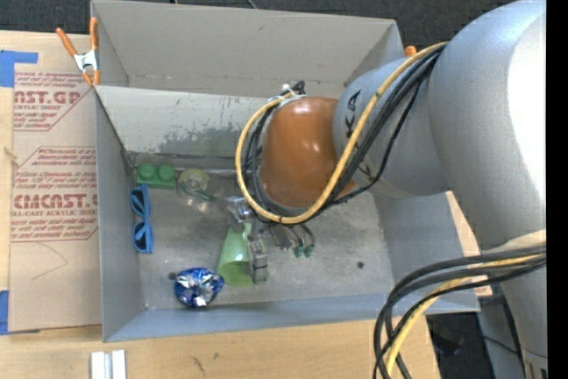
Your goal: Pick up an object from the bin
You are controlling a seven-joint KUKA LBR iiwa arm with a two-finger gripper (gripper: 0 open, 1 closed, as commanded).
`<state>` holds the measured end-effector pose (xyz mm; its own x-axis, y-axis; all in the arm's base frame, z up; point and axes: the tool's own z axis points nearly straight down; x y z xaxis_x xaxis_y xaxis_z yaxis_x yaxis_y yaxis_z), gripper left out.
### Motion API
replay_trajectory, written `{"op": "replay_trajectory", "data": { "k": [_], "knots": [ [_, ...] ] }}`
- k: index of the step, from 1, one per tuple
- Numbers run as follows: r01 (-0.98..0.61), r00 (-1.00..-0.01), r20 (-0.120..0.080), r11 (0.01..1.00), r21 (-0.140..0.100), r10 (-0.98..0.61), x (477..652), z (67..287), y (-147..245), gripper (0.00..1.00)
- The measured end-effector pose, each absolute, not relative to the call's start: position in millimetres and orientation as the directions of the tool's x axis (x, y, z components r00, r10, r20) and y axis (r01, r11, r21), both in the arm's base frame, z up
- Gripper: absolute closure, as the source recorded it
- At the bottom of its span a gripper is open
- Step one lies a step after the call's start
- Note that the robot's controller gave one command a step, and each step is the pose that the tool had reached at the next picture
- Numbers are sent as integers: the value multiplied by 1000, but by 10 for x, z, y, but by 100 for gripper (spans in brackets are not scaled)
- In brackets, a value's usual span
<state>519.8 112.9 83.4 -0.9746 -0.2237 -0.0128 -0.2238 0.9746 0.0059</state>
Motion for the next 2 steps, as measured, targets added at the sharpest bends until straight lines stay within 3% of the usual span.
{"op": "replay_trajectory", "data": {
  "k": [1,2],
  "knots": [
    [-526,-850,-8,850,-4,-526,5080,2555,474,100],
    [-667,-745,-6,745,-2,-667,5277,2647,676,100]
  ]
}}
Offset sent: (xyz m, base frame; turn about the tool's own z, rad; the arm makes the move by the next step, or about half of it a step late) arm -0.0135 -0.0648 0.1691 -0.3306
